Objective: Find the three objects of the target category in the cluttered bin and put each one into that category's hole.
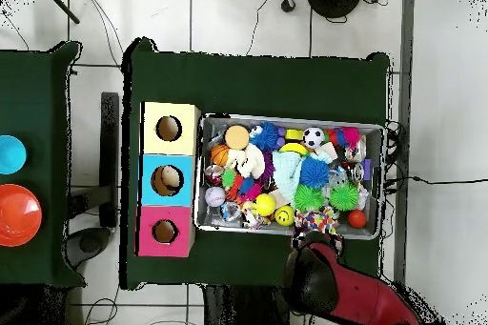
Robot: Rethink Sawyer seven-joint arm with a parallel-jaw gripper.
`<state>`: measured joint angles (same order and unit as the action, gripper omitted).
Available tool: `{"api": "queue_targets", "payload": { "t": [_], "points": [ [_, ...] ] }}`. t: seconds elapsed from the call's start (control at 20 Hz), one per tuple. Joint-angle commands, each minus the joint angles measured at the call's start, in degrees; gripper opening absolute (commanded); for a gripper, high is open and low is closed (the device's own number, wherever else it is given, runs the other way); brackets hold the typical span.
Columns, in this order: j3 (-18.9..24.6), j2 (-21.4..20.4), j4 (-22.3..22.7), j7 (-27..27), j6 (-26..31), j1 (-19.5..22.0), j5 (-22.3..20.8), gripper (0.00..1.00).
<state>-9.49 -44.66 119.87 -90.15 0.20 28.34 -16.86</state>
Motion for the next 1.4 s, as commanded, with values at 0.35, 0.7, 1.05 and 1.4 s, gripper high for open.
{"api": "queue_targets", "payload": {
  "t": [0.35,0.7,1.05,1.4],
  "points": [
    [7.9,4.5,-1.0,-8.3,-8.2,-0.6,-4.3,1.0],
    [7.2,5.8,-1.6,-8.3,-10.1,-1.0,-4.8,1.0],
    [5.7,5.8,-1.5,-7.9,-11.1,-0.3,-6.3,1.0],
    [5.2,7.3,-2.7,-7.9,-12.7,0.7,-7.4,1.0]
  ]
}}
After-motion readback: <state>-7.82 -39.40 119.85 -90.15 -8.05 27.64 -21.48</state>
